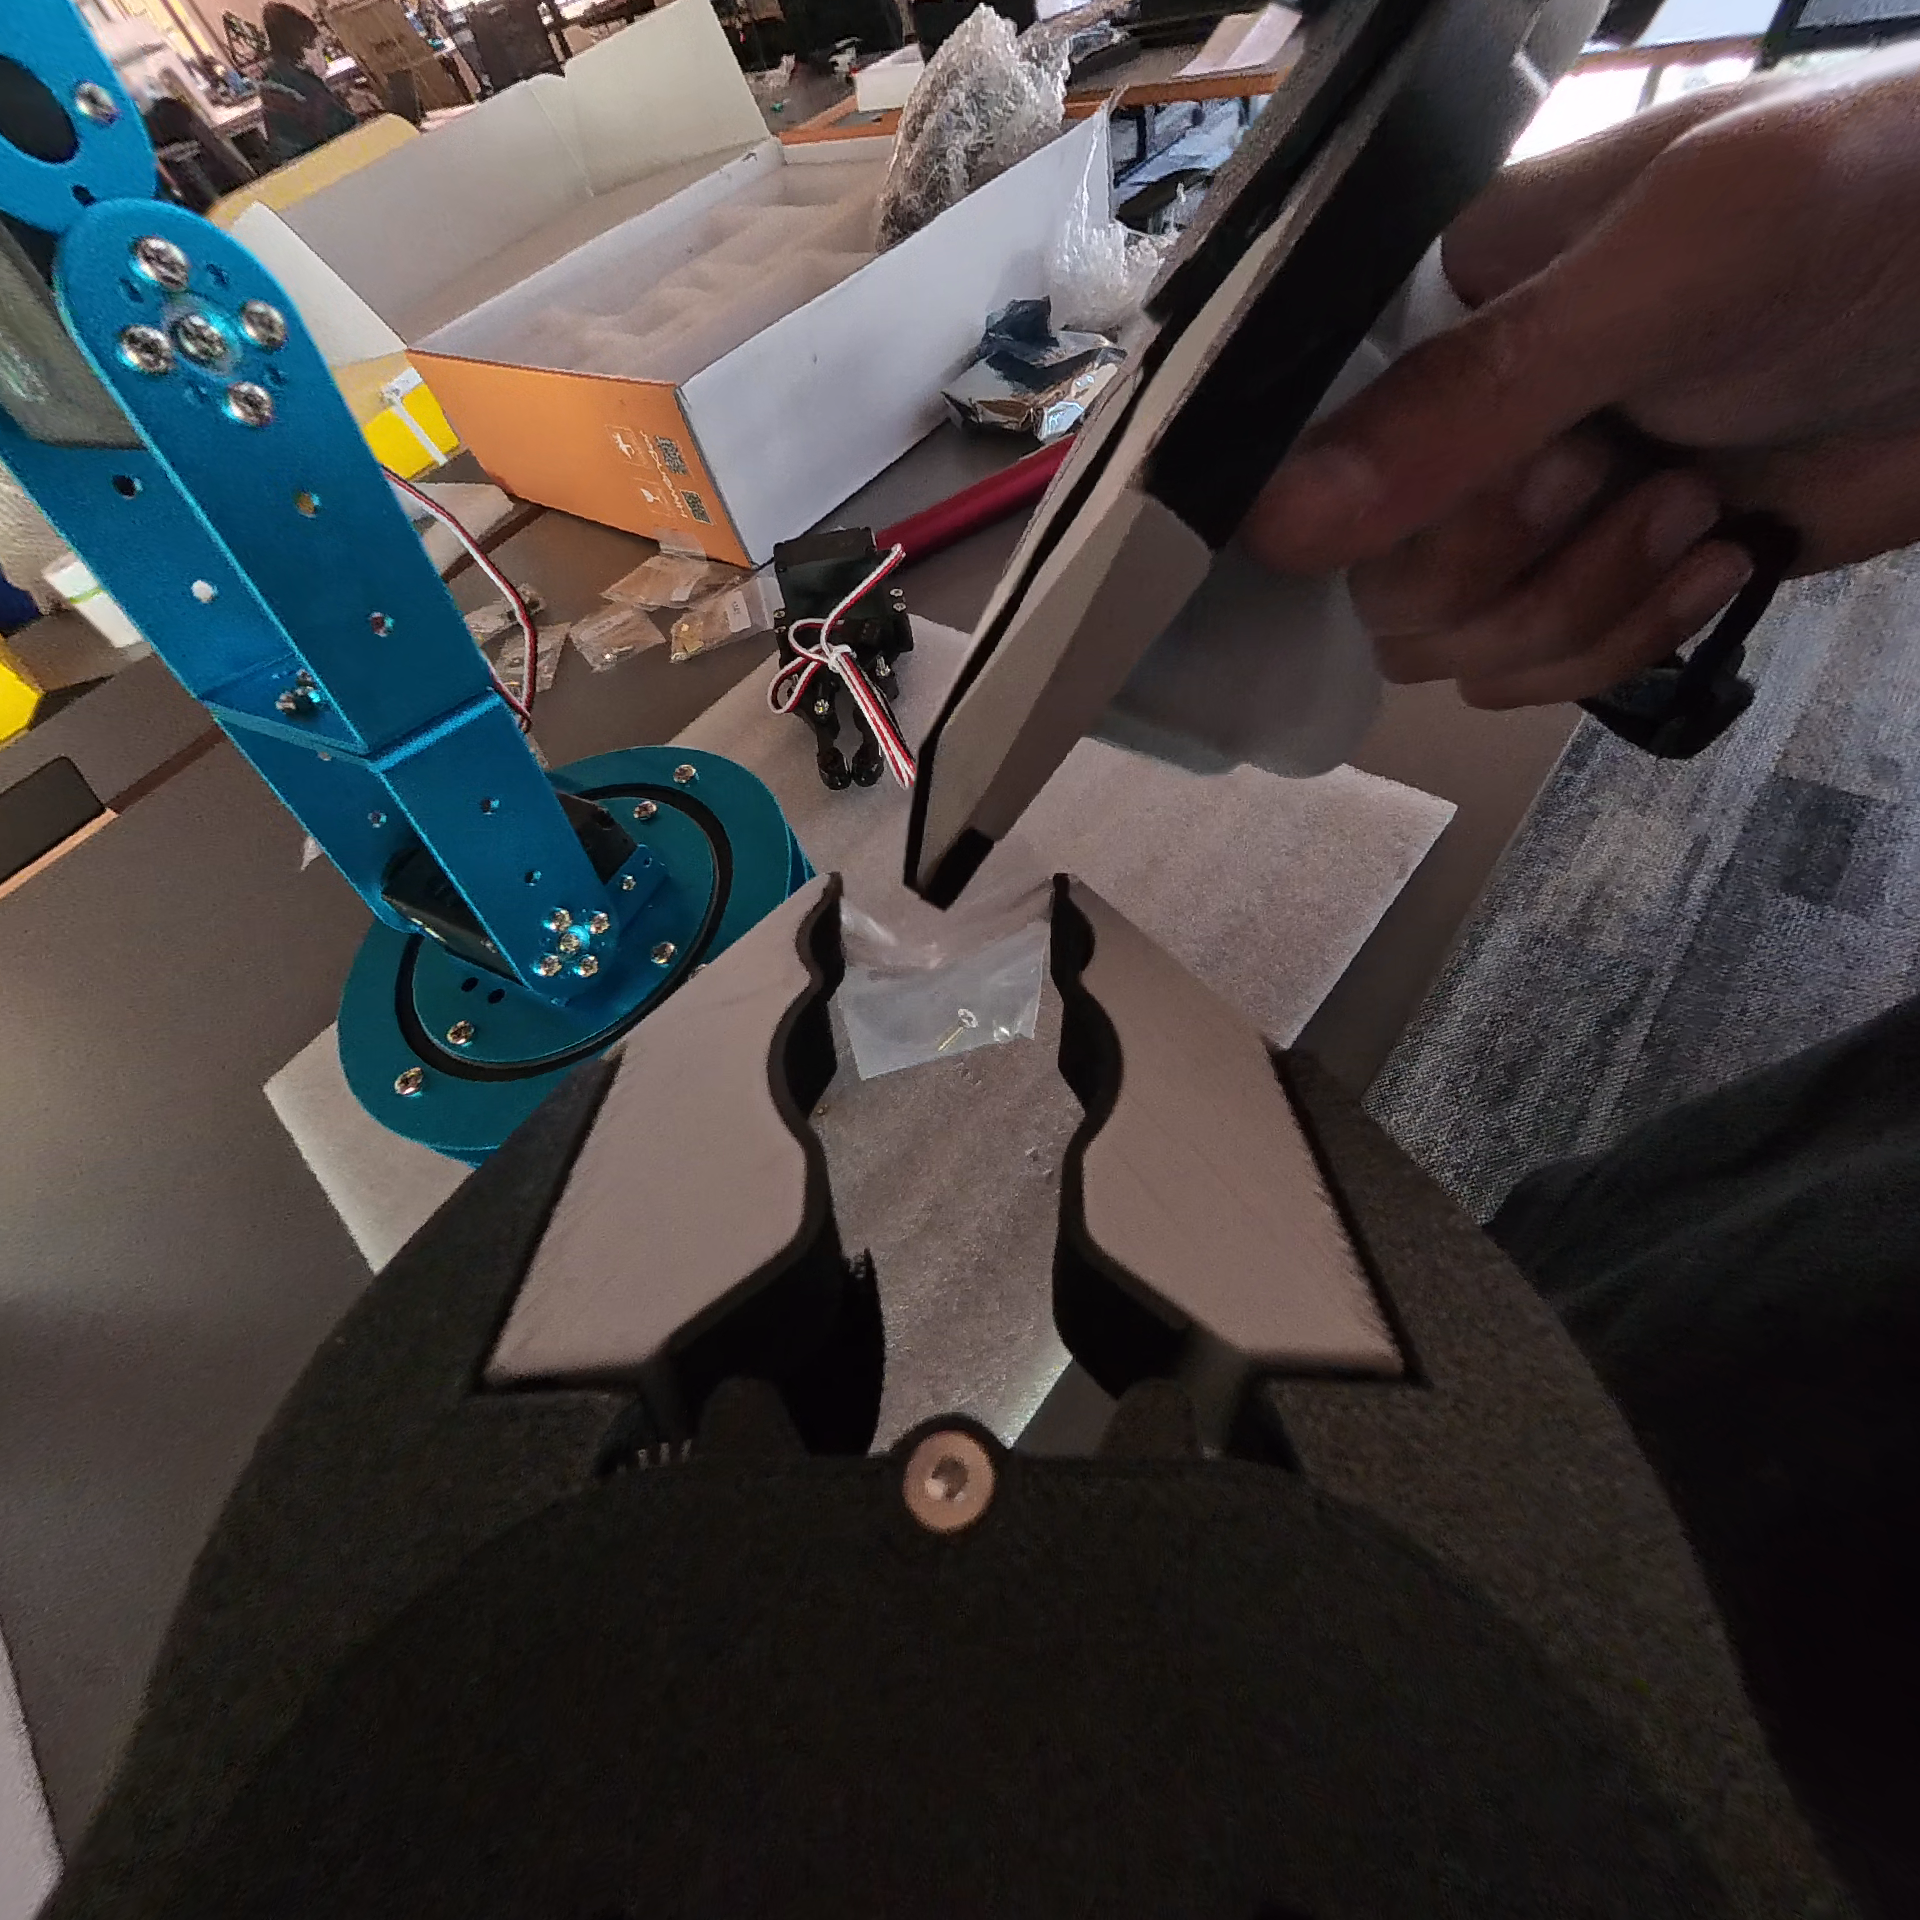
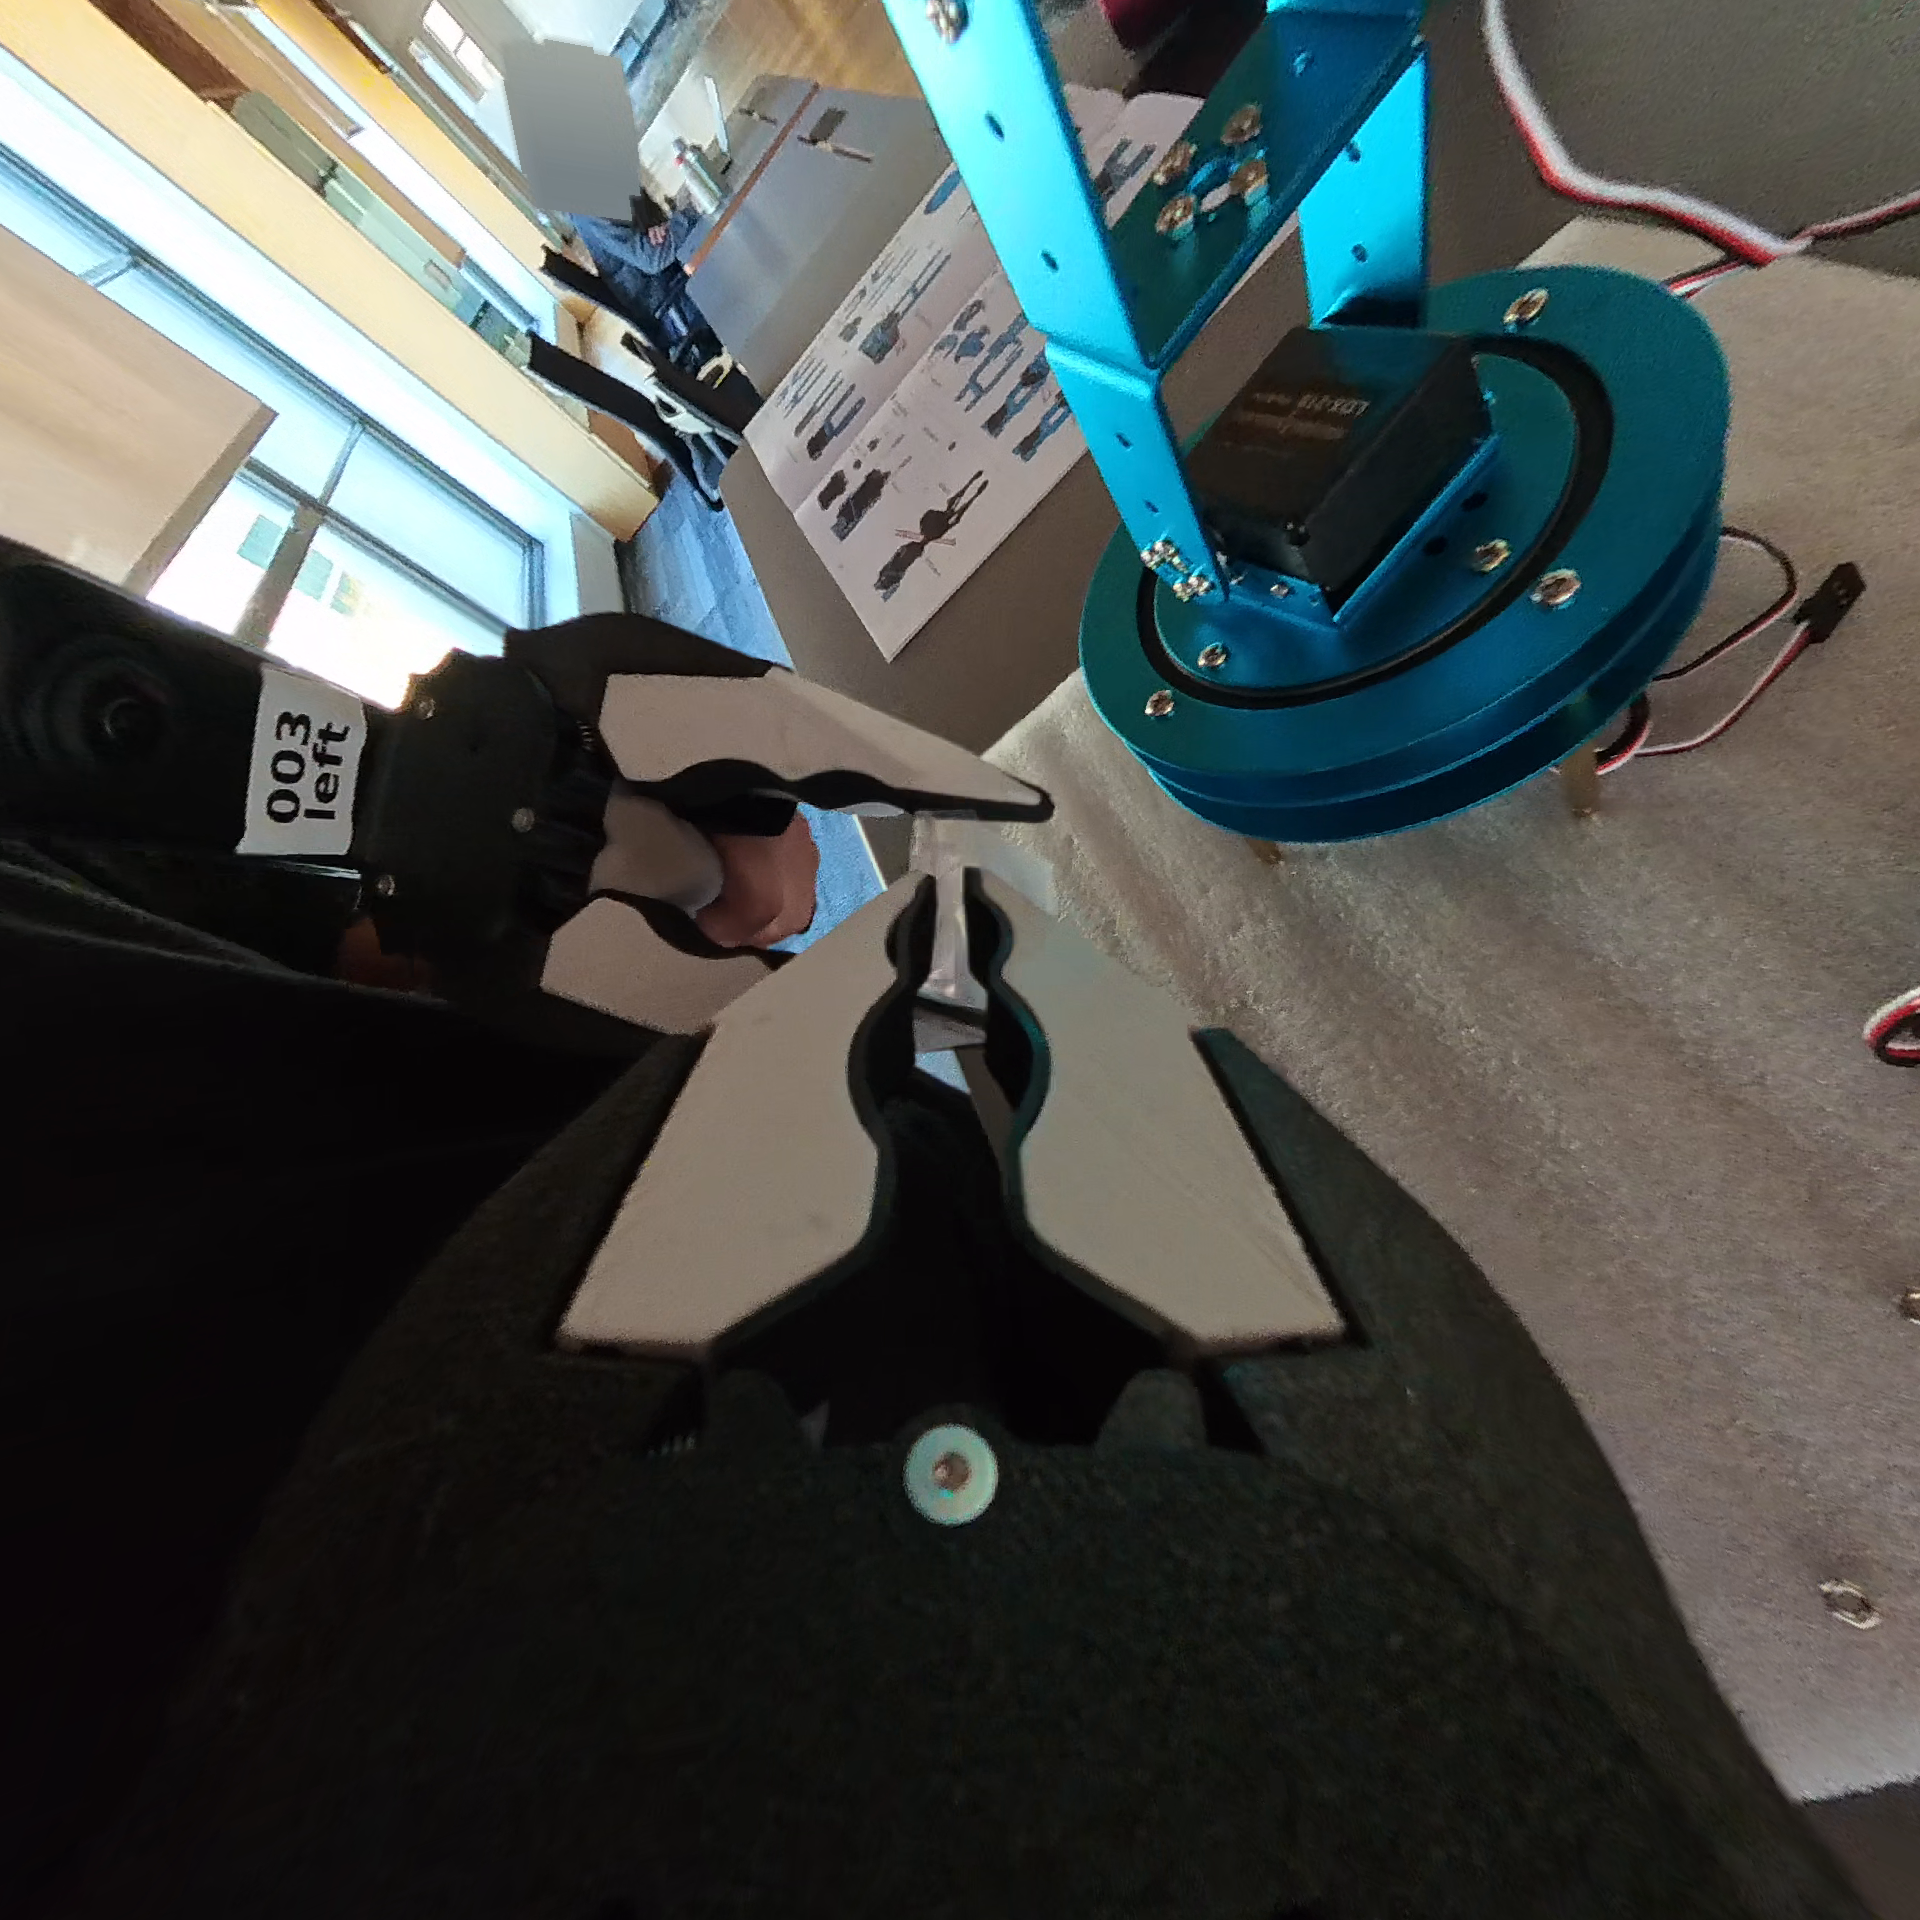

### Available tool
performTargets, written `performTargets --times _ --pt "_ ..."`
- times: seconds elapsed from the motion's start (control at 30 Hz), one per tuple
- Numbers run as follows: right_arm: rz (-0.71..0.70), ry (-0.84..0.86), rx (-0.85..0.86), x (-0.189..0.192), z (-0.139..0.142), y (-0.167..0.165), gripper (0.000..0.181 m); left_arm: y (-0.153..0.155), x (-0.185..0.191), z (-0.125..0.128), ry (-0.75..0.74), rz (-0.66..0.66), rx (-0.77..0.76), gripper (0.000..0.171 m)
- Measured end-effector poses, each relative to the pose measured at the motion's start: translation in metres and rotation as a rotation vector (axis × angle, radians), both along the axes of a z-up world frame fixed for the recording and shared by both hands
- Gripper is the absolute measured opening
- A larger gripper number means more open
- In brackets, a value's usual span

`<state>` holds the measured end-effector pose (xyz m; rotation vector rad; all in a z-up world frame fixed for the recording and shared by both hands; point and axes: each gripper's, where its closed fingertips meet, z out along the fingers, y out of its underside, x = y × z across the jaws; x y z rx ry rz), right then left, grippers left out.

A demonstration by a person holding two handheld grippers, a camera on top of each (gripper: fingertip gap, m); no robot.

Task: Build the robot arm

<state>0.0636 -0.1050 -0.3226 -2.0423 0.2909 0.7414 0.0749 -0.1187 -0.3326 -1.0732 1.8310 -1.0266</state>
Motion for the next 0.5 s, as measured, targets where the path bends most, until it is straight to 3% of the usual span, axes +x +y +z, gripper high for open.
performTargets --times 0.37,0.5 --pt "0.001 0.14 0.012 0.0 -0.004 -0.001 0.0 -0.001 0.002 -0.007 -0.006 -0.002 0.032 0.039" --pt "-0.029 0.227 0.033 0.016 -0.002 -0.004 0.008 -0.001 0.003 -0.004 -0.022 -0.008 0.052 0.039"
